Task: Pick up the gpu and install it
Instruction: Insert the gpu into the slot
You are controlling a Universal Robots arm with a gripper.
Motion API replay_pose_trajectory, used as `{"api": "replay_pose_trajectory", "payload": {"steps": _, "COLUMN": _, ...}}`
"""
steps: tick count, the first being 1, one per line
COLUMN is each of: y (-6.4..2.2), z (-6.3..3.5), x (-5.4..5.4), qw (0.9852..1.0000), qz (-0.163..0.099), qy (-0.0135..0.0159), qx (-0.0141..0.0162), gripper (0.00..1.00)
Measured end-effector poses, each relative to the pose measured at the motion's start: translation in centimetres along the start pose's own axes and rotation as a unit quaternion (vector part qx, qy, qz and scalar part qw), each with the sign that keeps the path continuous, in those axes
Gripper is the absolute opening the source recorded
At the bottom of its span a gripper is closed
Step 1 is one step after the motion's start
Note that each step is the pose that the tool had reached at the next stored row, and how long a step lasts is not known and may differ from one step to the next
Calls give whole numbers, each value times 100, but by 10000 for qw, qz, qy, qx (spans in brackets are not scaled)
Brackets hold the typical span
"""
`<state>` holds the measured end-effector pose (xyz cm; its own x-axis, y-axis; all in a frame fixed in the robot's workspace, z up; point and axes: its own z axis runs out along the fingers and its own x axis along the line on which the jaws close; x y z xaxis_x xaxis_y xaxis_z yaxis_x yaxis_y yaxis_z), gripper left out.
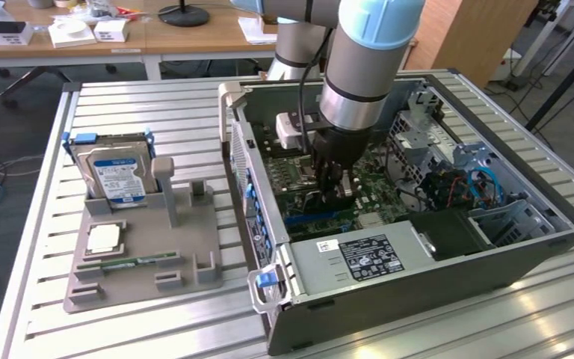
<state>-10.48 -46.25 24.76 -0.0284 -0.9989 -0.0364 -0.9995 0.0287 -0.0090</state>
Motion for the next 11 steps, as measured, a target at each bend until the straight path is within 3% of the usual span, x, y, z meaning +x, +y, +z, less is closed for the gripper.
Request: {"api": "replay_pose_trajectory", "payload": {"steps": 11, "y": 0, "z": 2, "x": 0, "qw": 10000, "qz": -52, "qy": -1, "qx": -1, "gripper": 26}}
